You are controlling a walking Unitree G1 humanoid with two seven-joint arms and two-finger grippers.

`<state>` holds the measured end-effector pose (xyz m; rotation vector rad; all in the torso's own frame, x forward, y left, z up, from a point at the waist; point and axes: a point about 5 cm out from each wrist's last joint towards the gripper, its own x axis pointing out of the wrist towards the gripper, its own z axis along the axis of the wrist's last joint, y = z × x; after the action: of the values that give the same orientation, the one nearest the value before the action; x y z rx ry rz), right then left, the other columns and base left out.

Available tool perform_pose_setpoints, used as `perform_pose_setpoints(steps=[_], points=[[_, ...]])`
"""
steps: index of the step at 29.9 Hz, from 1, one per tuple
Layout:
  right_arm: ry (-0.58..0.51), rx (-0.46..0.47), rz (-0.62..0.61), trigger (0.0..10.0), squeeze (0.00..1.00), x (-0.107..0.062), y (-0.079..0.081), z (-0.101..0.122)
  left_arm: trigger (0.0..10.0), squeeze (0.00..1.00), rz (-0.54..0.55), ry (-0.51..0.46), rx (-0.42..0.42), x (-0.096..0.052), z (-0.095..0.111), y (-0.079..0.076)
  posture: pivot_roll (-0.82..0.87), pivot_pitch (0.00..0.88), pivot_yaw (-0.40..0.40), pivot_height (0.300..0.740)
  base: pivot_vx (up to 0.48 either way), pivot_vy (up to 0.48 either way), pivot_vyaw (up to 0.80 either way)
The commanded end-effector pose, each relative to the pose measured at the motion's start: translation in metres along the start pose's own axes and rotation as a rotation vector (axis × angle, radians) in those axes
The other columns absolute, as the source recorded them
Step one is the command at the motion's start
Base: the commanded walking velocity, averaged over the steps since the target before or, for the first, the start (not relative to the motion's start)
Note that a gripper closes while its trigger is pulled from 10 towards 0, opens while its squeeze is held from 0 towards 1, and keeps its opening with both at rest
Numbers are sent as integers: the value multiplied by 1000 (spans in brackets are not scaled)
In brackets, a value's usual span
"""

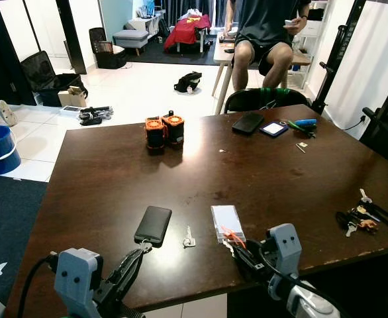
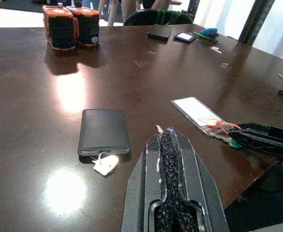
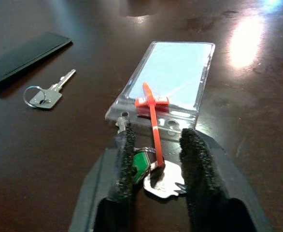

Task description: Hang keys on a hook

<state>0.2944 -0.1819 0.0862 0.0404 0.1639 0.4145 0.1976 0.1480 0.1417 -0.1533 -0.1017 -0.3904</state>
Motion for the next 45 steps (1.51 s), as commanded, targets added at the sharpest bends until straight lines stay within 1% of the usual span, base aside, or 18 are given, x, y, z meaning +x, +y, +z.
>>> perform_pose_setpoints(steps=[1,2,4,5,19,20,23,24,25,30,33,34,35,36,38,40,42,45], points=[[76,33,-12,2471,0,-7,-1,-17,10000,0,-8,14,2,-3,0,-1,-65,16,113,740,0,0,0],[75,36,-13,784,0,-7,-1,-17,10000,0,-7,15,3,-3,0,0,-64,23,115,740,0,0,0],[74,37,-14,784,0,-7,-1,-17,10000,0,-6,16,4,-3,0,0,-64,23,115,740,0,0,0],[73,39,-14,0,0,-7,-1,-16,10000,0,-5,16,5,-3,0,0,-64,28,117,740,0,0,0],[65,43,-21,0,0,-5,-2,-14,10000,0,1,22,15,-3,1,1,-58,31,118,740,0,0,0],[64,42,-21,588,0,-5,-2,-14,10000,0,2,23,17,-3,0,1,-58,31,118,740,0,0,0],[64,41,-22,588,0,-5,-2,-14,10000,0,2,24,18,-3,0,1,-58,31,118,740,0,0,0],[63,38,-25,7255,0,-4,-2,-14,10000,0,3,24,18,-3,0,2,-54,33,118,740,0,0,0],[57,34,-28,10000,0,-3,-2,-13,10000,0,4,25,20,-3,0,2,-54,33,118,740,0,0,0],[16,45,-27,10000,0,1,1,-4,10000,0,11,26,27,-2,1,3,-52,33,121,740,0,0,0],[-136,98,-11,10000,0,14,11,34,10000,0,53,26,34,1,2,8,-56,32,128,740,0,0,0],[-136,98,-11,10000,0,14,11,34,10000,0,53,26,34,1,2,8,-56,32,128,740,0,0,0],[-209,118,-2,10000,0,21,17,56,10000,0,68,22,34,3,3,10,-56,32,128,740,0,0,0],[-209,118,-2,10000,0,21,17,56,10000,0,68,22,34,3,3,10,-56,32,128,740,0,0,0],[-316,142,26,10000,0,29,28,90,10000,0,78,17,37,6,4,11,-56,32,128,740,0,0,0],[-316,142,26,10000,0,29,28,90,10000,0,78,17,37,6,4,11,-56,32,128,740,0,0,0],[-395,148,66,10000,0,35,38,117,10000,0,74,20,46,9,4,10,-58,29,130,740,0,0,0],[-422,147,83,10000,0,36,41,127,10000,0,82,19,52,9,4,11,-57,29,124,740,0,0,0]])
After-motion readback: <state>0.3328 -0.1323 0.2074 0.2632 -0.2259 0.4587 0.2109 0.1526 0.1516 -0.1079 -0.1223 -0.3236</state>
